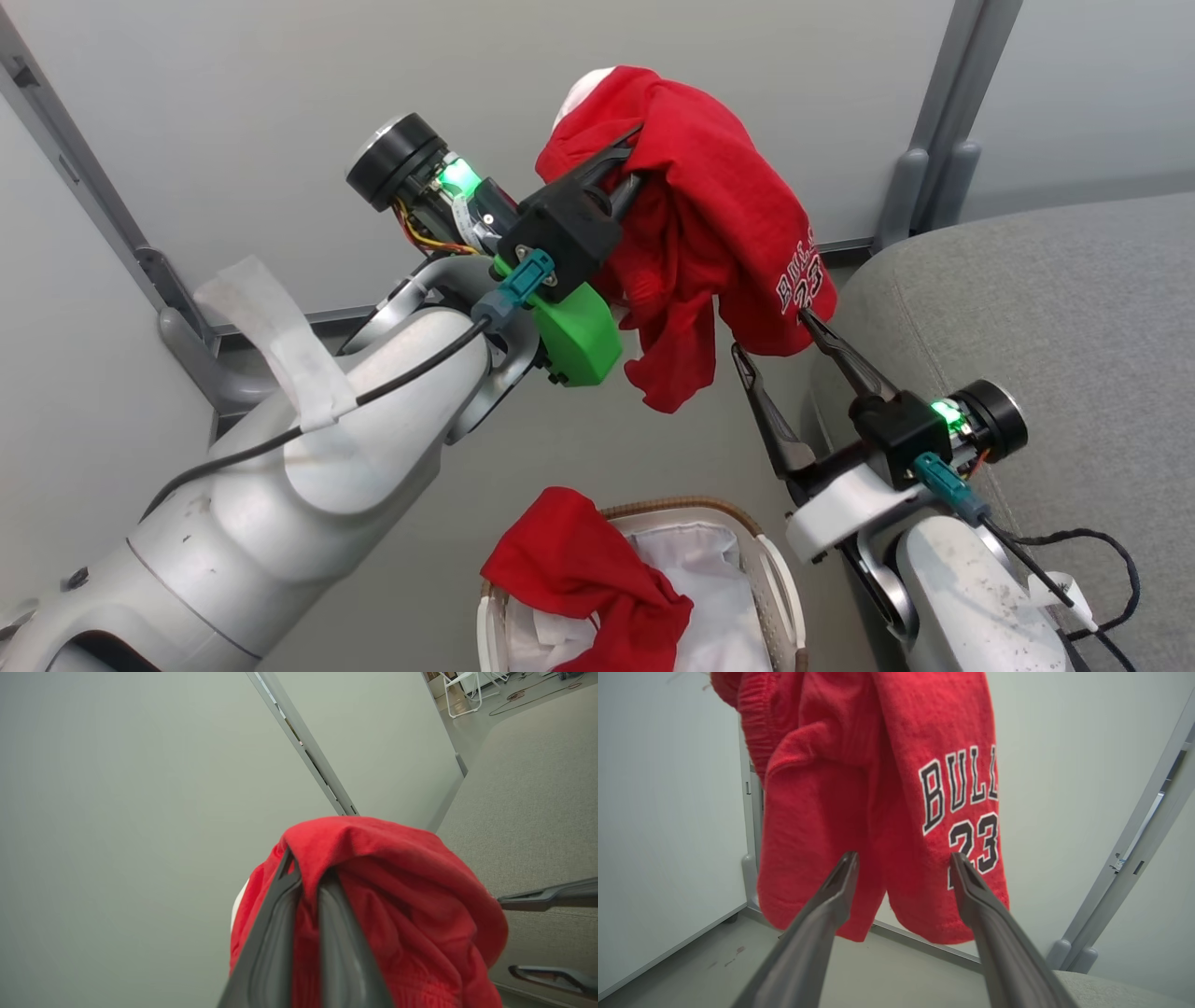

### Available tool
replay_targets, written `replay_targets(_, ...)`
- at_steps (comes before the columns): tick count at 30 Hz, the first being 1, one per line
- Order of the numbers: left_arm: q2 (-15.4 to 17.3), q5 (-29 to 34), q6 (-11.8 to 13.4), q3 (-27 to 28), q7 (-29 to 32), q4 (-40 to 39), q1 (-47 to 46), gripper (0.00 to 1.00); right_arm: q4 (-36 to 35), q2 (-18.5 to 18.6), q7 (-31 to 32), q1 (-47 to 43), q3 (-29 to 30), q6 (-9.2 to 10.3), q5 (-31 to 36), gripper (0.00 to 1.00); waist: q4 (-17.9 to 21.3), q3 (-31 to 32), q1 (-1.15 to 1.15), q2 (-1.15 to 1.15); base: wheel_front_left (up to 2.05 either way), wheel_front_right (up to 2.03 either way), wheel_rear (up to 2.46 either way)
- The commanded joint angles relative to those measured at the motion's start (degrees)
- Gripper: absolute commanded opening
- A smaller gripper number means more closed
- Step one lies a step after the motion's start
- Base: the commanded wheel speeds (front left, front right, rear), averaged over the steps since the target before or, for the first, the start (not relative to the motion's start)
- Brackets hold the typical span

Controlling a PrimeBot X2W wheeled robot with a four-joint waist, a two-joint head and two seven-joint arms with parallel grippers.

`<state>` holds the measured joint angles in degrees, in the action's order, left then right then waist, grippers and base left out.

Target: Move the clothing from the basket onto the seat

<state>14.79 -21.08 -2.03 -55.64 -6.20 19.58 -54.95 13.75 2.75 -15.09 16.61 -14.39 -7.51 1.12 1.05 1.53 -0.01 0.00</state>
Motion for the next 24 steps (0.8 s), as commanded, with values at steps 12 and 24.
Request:
replay_targets(12, -0.36, -1.9, -0.38, -1.46, 1.63, -2.95, 2.66, 0.0, -0.73, 0.25, -0.12, 6.37, 2.99, 0.04, 7.93, 1.0, -1.04, 0.36, 0.01, 0.0, 0.0, 0.0, 0.0)
replay_targets(24, -0.55, -3.6, -0.43, -2.51, 0.17, -1.36, 5.46, 0.0, 3.7, 0.24, -0.12, 9.15, 2.36, 0.04, 5.68, 0.0, -0.69, 0.56, 0.01, 0.0, 0.0, 0.0, 0.0)
